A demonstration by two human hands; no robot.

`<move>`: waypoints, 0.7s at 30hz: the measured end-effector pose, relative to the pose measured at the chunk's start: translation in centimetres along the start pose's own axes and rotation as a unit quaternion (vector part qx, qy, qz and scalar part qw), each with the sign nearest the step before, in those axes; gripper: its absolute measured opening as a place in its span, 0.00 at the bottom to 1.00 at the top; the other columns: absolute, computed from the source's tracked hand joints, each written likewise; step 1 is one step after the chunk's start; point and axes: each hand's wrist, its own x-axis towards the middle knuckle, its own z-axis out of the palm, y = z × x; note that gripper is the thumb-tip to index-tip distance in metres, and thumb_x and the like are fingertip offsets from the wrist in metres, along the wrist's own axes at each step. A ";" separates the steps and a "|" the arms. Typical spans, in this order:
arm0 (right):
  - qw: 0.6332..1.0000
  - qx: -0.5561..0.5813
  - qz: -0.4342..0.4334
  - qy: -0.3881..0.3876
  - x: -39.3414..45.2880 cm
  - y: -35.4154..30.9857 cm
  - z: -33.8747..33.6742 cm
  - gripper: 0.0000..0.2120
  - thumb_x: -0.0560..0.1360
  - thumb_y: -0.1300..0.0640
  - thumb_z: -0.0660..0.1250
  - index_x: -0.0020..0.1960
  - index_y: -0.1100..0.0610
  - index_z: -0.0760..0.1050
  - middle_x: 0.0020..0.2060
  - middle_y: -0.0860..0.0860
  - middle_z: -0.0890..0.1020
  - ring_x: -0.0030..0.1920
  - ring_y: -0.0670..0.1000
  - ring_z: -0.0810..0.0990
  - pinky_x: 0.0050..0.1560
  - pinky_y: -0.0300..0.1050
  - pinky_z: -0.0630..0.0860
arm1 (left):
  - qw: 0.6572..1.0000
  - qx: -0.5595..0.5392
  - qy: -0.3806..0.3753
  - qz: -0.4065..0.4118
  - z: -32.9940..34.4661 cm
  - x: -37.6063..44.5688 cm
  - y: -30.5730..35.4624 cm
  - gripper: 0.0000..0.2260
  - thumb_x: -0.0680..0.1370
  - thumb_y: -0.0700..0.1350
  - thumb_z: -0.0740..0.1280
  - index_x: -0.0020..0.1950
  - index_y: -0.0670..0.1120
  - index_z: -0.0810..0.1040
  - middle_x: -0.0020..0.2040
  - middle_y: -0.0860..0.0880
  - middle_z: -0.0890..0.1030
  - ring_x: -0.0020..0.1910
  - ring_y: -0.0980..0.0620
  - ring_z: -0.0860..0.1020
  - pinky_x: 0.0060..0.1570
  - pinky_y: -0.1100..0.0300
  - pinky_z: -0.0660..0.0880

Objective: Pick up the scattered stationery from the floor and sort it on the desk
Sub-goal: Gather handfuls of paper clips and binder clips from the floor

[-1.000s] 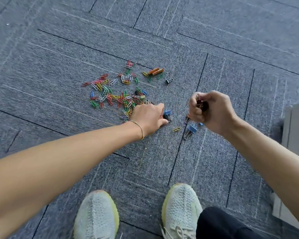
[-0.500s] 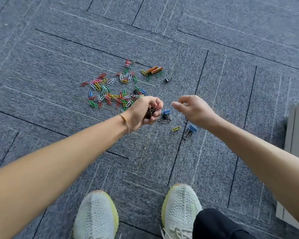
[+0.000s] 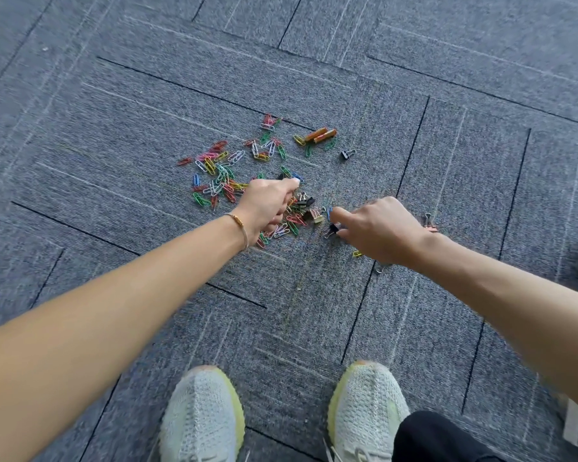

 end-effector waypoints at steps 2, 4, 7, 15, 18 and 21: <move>1.000 -0.004 -0.001 0.006 0.0 -0.2 0.0 0.08 0.83 0.50 0.61 0.56 0.55 0.69 0.27 0.46 0.74 0.25 0.49 0.70 0.30 0.42 0.72 | 0.991 0.108 0.040 0.068 -0.1 0.4 -0.5 0.16 0.80 0.53 0.66 0.36 0.46 0.72 0.27 0.54 0.69 0.22 0.56 0.63 0.24 0.64 0.63; 1.000 -0.009 0.001 0.007 0.2 -0.2 -0.1 0.04 0.82 0.53 0.58 0.51 0.54 0.66 0.25 0.47 0.72 0.23 0.49 0.68 0.29 0.41 0.71 | 0.965 0.211 0.070 0.141 -0.1 0.6 -1.1 0.14 0.78 0.55 0.69 0.41 0.46 0.76 0.29 0.55 0.75 0.21 0.59 0.65 0.23 0.64 0.65; 1.000 -0.026 -0.012 -0.009 0.6 -0.2 -0.2 0.06 0.79 0.54 0.57 0.45 0.52 0.60 0.23 0.48 0.69 0.22 0.49 0.67 0.28 0.41 0.67 | 0.902 0.364 0.075 0.219 0.0 0.5 -1.6 0.10 0.76 0.58 0.70 0.47 0.53 0.76 0.27 0.53 0.76 0.24 0.56 0.71 0.27 0.60 0.69; 0.760 0.616 0.208 -0.011 1.6 -0.3 -1.4 0.10 0.76 0.59 0.58 0.37 0.55 0.68 0.27 0.48 0.70 0.27 0.49 0.65 0.28 0.41 0.63 | 0.769 0.557 0.082 0.302 0.5 0.4 -2.4 0.13 0.78 0.61 0.66 0.55 0.54 0.77 0.31 0.56 0.69 0.35 0.51 0.75 0.36 0.59 0.69; 0.569 0.801 0.180 -0.048 1.5 -0.4 -1.6 0.09 0.72 0.60 0.51 0.36 0.56 0.65 0.26 0.52 0.63 0.26 0.49 0.57 0.26 0.42 0.54 | 0.766 0.557 0.093 0.307 0.6 0.3 -2.5 0.12 0.79 0.60 0.64 0.55 0.53 0.77 0.30 0.57 0.67 0.34 0.51 0.74 0.36 0.59 0.68; 0.467 0.868 0.155 -0.064 1.7 -0.7 -1.5 0.10 0.72 0.57 0.50 0.35 0.58 0.65 0.27 0.53 0.62 0.28 0.49 0.56 0.29 0.47 0.48 | 0.776 0.541 0.101 0.307 0.8 0.2 -2.5 0.11 0.81 0.59 0.61 0.52 0.53 0.77 0.30 0.57 0.68 0.34 0.51 0.74 0.36 0.58 0.67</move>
